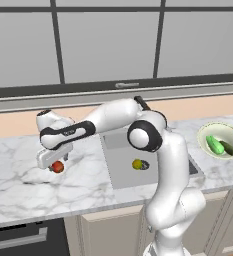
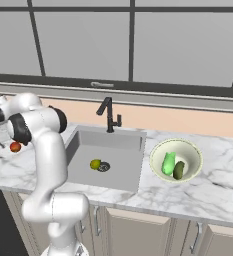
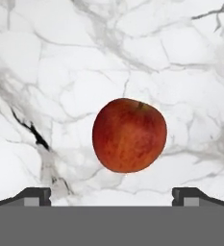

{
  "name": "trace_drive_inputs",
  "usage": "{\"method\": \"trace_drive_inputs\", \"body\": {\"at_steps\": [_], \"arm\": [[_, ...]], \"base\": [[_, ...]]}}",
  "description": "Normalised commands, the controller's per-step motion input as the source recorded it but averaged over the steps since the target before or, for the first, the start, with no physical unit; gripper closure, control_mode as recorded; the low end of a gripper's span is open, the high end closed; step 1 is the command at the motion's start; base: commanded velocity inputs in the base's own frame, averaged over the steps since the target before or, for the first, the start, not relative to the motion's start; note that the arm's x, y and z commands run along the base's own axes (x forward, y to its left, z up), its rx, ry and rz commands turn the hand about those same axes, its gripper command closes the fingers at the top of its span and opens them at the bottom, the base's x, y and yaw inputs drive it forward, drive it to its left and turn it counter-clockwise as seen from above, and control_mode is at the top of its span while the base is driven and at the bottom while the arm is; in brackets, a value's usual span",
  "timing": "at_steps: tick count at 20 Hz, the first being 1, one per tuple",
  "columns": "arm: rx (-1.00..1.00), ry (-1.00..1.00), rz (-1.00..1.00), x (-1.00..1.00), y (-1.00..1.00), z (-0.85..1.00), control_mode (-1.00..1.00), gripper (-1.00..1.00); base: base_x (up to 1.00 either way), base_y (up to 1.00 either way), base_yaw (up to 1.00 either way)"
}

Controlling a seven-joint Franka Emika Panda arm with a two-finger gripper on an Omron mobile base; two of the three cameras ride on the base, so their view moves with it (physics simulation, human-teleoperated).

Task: There is a mixed pile of frozen fruits and vegetables on the counter. Locate all the frozen vegetables and place the items in a bowl on the counter. Take all the frozen fruits and defrost them in a running sink.

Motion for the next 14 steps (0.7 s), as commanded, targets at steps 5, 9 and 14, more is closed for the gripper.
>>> {"method": "trace_drive_inputs", "body": {"at_steps": [5, 9, 14], "arm": [[0.0, 0.0, 0.0, 0.31, 0.03, -0.2, -1.0, -1.0], [0.01, -0.01, 0.02, 0.18, 0.01, -0.27, -1.0, -1.0], [0.03, -0.03, 0.03, -0.01, 0.0, -0.28, -1.0, -1.0]], "base": [[0.0, 0.0, 0.0], [0.0, 0.0, 0.0], [0.0, 0.0, 0.0]]}}
